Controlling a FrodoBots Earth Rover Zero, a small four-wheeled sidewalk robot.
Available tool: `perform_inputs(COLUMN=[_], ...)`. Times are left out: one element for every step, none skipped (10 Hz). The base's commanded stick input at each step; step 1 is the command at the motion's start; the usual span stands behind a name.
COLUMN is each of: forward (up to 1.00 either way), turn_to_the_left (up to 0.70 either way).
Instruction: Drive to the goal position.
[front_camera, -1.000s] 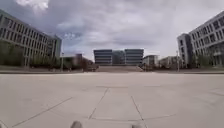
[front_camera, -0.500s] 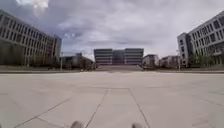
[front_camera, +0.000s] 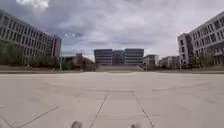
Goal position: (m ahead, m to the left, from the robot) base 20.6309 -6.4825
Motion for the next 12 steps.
perform_inputs(forward=[0.7,0.7,0.7,0.7,0.7,0.7,0.7,0.7,0.7,0.7,0.7,0.7], turn_to_the_left=[0.0,0.0,0.0,0.0,0.0,0.0,0.0,0.0,0.0,-0.08,-0.29,-0.19])
